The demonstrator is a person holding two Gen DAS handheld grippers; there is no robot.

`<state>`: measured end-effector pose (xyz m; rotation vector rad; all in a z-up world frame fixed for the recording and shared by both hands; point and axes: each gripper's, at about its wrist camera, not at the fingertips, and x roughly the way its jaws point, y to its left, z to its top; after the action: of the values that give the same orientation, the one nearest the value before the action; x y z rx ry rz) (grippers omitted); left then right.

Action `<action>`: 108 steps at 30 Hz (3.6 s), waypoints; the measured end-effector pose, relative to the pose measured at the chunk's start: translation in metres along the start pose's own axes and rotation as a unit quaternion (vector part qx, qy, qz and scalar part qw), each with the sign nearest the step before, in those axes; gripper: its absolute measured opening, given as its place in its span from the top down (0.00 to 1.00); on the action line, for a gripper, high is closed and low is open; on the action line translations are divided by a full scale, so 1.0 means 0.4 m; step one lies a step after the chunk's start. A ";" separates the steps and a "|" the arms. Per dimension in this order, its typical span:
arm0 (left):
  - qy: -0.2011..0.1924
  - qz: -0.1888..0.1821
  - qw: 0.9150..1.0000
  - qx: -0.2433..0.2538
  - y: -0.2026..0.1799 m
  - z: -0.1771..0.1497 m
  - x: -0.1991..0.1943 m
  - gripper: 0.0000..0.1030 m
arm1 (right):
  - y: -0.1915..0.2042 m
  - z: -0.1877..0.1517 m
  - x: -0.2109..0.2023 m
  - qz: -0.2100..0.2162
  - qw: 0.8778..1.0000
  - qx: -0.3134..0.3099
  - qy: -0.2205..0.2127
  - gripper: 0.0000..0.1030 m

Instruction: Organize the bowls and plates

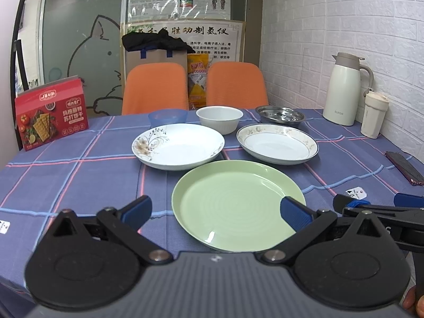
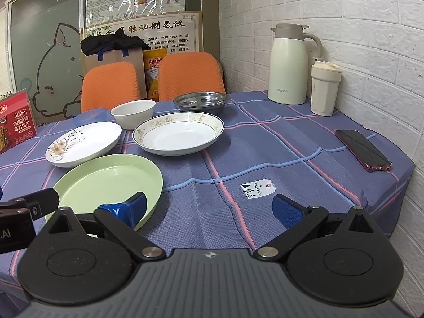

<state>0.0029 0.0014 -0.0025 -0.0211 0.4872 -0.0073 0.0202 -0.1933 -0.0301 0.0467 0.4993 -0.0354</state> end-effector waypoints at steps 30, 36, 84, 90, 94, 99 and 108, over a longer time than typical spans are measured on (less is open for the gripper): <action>0.001 -0.007 1.000 0.003 -0.005 -0.003 0.003 0.00 | 0.016 -0.002 -0.001 0.002 1.000 -0.005 0.001 0.13; 0.001 -0.008 1.000 0.003 -0.004 -0.002 0.002 0.00 | 0.017 -0.002 -0.001 0.002 1.000 -0.006 0.002 0.13; 0.163 -0.023 0.986 0.009 0.147 0.038 0.334 0.01 | 0.110 0.035 0.237 0.103 0.986 -0.079 0.104 0.13; 0.155 -0.020 0.988 0.008 0.165 0.034 0.332 0.01 | 0.126 0.025 0.242 0.129 0.983 -0.093 0.094 0.14; 0.146 -0.031 0.989 0.012 0.162 0.033 0.328 0.05 | 0.138 0.020 0.235 0.149 0.979 -0.107 0.092 0.15; 0.142 -0.068 0.987 0.013 0.147 0.042 0.316 0.39 | 0.170 0.016 0.231 0.151 0.979 -0.108 0.086 0.20; 0.151 -0.091 0.984 -0.004 0.153 0.050 0.279 0.56 | 0.196 0.013 0.182 0.137 0.983 -0.099 0.077 0.20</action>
<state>0.1110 0.0618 -0.0383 -0.0727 0.7876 -0.1906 0.0900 -0.1168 -0.0577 -0.0768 0.6446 0.2902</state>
